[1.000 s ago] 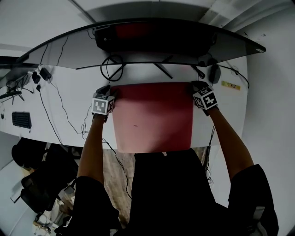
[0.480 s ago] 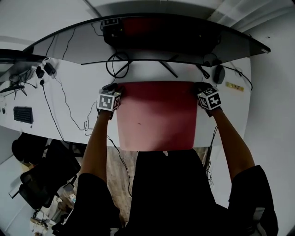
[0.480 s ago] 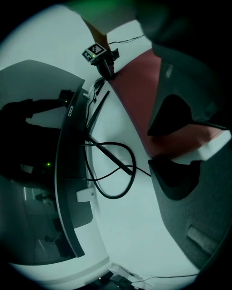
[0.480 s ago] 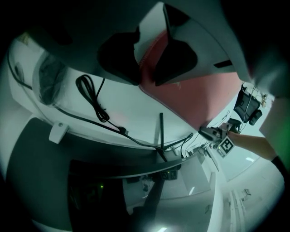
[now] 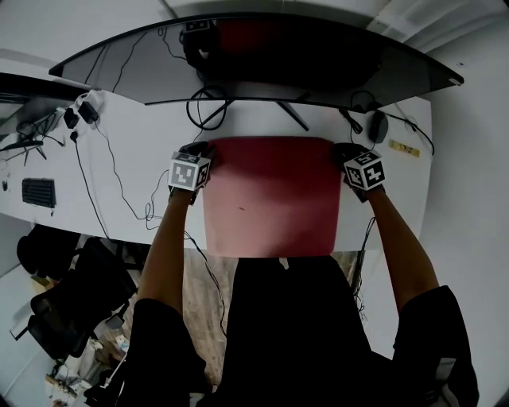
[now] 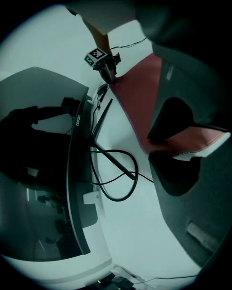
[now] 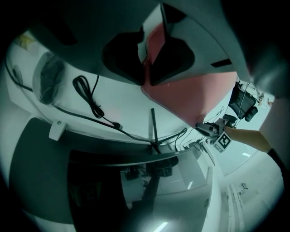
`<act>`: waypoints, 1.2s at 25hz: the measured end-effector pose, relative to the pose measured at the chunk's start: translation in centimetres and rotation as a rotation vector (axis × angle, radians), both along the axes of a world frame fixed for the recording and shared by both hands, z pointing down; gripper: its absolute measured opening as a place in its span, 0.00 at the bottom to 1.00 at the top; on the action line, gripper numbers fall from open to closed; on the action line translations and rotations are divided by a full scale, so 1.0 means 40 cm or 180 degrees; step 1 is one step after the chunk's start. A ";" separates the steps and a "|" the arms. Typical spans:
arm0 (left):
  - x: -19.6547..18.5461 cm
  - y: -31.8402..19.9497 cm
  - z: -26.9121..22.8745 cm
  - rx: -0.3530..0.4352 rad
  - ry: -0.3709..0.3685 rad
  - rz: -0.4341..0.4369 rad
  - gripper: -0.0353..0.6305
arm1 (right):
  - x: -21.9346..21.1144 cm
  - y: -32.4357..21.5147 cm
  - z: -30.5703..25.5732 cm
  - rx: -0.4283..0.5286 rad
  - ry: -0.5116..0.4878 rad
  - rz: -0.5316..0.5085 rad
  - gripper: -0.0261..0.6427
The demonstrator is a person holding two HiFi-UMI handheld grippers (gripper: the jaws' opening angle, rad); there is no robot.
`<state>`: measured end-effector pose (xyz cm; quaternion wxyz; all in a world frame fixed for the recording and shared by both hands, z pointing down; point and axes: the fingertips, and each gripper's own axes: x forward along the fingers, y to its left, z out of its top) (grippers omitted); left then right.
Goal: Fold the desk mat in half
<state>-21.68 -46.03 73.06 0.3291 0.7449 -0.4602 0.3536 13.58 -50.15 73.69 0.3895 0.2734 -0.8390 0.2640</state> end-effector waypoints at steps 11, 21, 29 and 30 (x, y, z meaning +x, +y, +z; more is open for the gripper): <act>0.020 0.034 -0.049 0.0249 -0.0012 0.0078 0.19 | -0.011 0.029 -0.048 0.0424 0.0099 0.0094 0.12; 0.036 0.119 -0.116 0.0404 -0.0002 0.0068 0.19 | -0.006 0.090 -0.125 0.0546 -0.0102 0.0087 0.12; 0.025 0.230 -0.145 0.0472 -0.0266 -0.0007 0.18 | 0.012 0.180 -0.190 0.0650 -0.0196 0.0026 0.12; 0.028 0.248 -0.150 0.0461 -0.0290 -0.0003 0.17 | 0.017 0.196 -0.198 0.0655 -0.0215 0.0023 0.12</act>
